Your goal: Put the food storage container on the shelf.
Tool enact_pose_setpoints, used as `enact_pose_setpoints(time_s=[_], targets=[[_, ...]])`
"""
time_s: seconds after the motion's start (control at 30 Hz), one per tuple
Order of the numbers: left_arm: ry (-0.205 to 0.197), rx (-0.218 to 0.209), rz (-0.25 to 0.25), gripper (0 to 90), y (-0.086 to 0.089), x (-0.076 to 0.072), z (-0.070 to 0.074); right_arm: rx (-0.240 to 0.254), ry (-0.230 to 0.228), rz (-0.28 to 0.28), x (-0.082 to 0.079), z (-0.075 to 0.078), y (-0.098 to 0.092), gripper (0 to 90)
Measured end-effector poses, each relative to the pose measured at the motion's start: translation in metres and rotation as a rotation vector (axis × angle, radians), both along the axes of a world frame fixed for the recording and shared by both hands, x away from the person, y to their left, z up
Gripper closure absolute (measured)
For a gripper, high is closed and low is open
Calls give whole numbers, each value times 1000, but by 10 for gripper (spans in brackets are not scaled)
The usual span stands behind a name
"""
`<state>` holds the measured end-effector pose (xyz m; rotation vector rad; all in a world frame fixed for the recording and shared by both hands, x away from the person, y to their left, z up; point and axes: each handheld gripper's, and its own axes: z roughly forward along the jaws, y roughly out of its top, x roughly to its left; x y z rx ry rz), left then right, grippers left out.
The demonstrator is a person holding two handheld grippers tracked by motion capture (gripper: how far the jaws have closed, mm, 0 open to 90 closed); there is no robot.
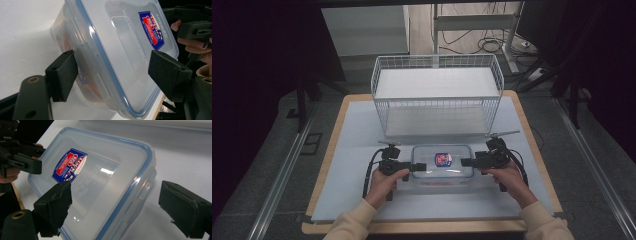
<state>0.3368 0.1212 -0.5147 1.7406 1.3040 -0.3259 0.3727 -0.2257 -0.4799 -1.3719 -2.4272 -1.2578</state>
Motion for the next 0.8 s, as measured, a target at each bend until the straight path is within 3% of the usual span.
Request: enact_pose_setpoints(time_s=[0.27, 0.47, 0.57, 0.67, 0.8], targets=[[-1, -1, -1, 243, 0, 0, 0, -8, 64, -4, 6, -10, -1, 103], [-2, 0, 0, 243, 0, 0, 0, 52, 156, -3, 9, -17, -3, 126], [-2, 0, 0, 244, 0, 0, 0, 99, 205, 30, 10, -20, -2, 168], [-2, 1, 2, 245, 0, -1, 0, 102, 217, 27, 10, -21, -2, 178], [-4, -3, 9, 250, 0, -2, 0, 123, 207, 17, 10, -17, -10, 301]])
